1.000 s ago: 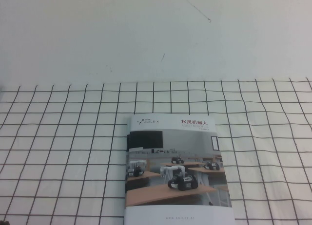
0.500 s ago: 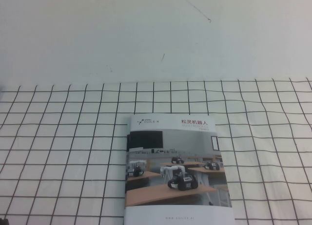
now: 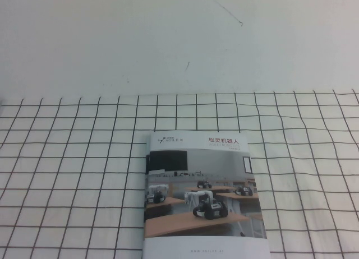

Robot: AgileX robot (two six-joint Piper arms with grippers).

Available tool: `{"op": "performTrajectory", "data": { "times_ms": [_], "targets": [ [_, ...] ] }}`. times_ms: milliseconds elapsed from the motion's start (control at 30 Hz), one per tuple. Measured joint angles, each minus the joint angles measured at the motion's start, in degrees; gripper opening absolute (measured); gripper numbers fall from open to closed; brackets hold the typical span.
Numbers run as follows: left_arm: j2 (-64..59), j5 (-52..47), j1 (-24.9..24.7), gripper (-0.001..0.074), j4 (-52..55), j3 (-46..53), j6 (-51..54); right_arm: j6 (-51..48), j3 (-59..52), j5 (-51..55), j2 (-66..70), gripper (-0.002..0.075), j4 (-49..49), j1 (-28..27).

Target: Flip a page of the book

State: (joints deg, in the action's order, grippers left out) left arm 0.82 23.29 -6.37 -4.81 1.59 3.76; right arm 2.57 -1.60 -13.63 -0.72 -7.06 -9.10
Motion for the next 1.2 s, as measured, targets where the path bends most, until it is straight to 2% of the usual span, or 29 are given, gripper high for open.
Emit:
{"op": "performTrajectory", "data": {
  "times_ms": [167, 400, 467, 600, 700, 867, 933, 1067, 1200],
  "targets": [
    [0.0, 8.0, 0.0, -0.0003, 0.0, 0.0, 0.0, -0.3, 0.0, -8.9, 0.0, -0.0002, 0.0, 0.0],
    [0.0, 8.7, 0.0, -0.0003, -0.6, 0.0, 1.3, -0.3, 0.0, -11.6, 0.0, -0.0002, 1.3, 0.0],
    [0.0, 5.3, 0.0, -0.0003, -0.7, -1.0, 1.9, -0.3, 0.4, -10.1, 0.0, -0.0002, 1.5, 0.0],
    [0.0, -9.9, 0.0, -0.0003, -0.9, -9.6, 5.4, 0.2, 7.6, 3.0, 0.0, -0.0002, 1.7, 0.0],
    [-0.4, -20.9, 0.0, -0.0004, -0.8, -17.0, 6.2, 0.5, 16.7, 18.1, 1.0, -0.0002, 1.8, 0.0],
    [-9.7, -41.6, 0.0, -0.0003, -2.0, -26.0, 3.3, -1.2, 28.6, 38.1, 8.4, -0.0002, 5.6, 0.0],
    [-14.3, -45.8, 0.0, -0.0003, -5.0, -27.3, 2.5, -5.6, 32.4, 43.5, 12.6, -0.0002, 10.2, 0.0],
    [-22.7, -46.1, 0.0, -0.0003, -15.3, -27.3, 1.9, -17.8, 35.9, 50.7, 20.7, -0.0002, 20.9, 0.0],
    [-31.8, -49.1, 0.0, -0.0003, -24.4, -28.9, 6.3, -26.8, 36.1, 56.2, 28.0, -0.0002, 29.1, 0.0]
  ]
}}
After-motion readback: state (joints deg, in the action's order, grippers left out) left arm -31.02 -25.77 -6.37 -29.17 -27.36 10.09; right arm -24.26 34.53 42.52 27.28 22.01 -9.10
